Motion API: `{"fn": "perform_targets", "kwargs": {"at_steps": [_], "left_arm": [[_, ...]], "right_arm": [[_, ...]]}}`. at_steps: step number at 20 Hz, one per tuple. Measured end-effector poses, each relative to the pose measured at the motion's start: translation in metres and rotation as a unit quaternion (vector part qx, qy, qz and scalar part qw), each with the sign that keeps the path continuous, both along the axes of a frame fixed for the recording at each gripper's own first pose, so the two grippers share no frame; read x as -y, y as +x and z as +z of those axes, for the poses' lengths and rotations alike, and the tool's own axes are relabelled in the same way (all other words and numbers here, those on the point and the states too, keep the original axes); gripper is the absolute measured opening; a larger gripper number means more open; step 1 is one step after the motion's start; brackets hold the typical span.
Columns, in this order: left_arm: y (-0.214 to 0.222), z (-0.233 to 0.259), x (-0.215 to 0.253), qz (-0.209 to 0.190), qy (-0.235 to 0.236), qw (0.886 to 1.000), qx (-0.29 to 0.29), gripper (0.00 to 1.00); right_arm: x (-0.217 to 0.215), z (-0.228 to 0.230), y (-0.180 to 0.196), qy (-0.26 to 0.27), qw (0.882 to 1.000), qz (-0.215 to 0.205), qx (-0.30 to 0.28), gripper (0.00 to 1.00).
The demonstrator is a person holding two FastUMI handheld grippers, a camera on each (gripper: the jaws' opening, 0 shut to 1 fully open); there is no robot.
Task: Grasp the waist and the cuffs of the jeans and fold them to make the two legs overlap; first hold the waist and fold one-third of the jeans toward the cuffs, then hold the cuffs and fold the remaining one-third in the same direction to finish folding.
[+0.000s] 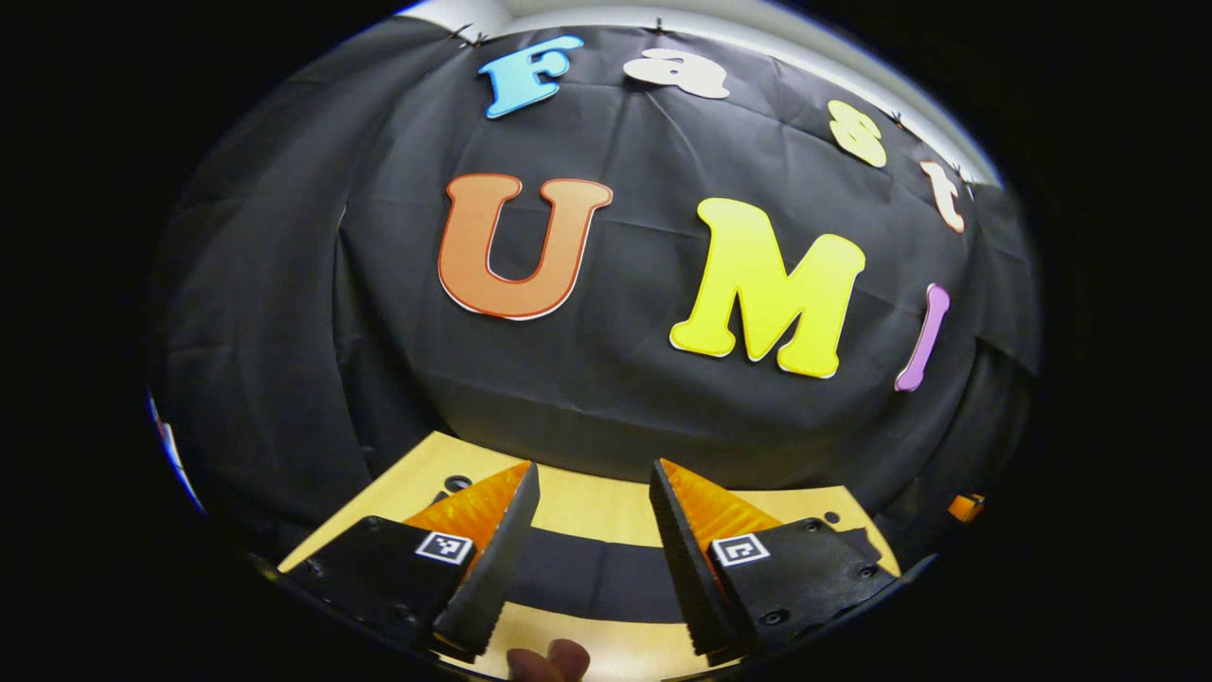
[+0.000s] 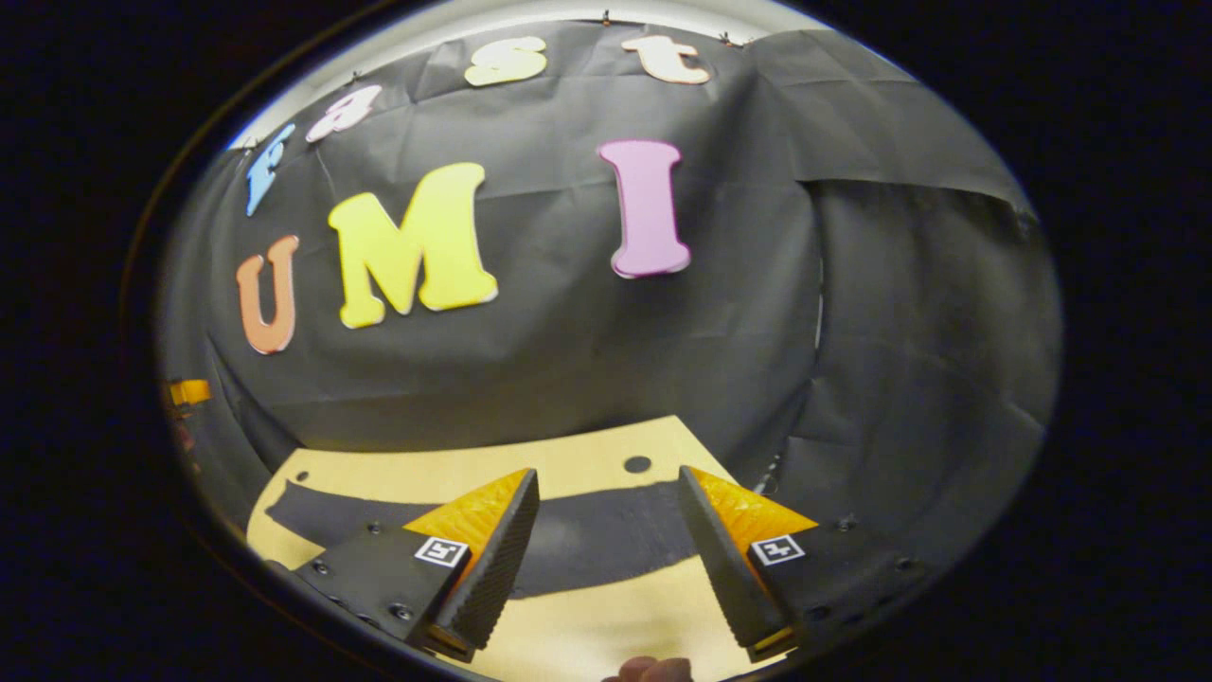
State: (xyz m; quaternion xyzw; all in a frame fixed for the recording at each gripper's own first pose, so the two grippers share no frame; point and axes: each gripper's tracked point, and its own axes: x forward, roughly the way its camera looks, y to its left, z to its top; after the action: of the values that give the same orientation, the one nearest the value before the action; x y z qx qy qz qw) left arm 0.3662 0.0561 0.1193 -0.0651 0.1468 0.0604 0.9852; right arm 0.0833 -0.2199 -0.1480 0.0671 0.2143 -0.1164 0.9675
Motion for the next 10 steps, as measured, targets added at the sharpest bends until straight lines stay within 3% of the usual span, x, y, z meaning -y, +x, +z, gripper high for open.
{"fn": "perform_targets", "kwargs": {"at_steps": [1, 6, 10], "left_arm": [[-0.002, 0.001, 0.004, -0.002, 0.004, 1.0, -0.001, 0.99], [-0.007, -0.007, 0.016, 0.006, -0.012, 1.0, -0.009, 1.0], [-0.018, -0.022, 0.035, 0.01, -0.023, 0.999, -0.034, 1.0]], "right_arm": [[0.006, -0.005, 0.0, 0.0, 1.0, -0.002, -0.006, 0.93], [0.033, -0.069, 0.011, 0.085, 0.995, -0.016, -0.052, 0.93], [0.075, -0.153, 0.016, 0.157, 0.981, -0.052, -0.106, 0.91]]}}
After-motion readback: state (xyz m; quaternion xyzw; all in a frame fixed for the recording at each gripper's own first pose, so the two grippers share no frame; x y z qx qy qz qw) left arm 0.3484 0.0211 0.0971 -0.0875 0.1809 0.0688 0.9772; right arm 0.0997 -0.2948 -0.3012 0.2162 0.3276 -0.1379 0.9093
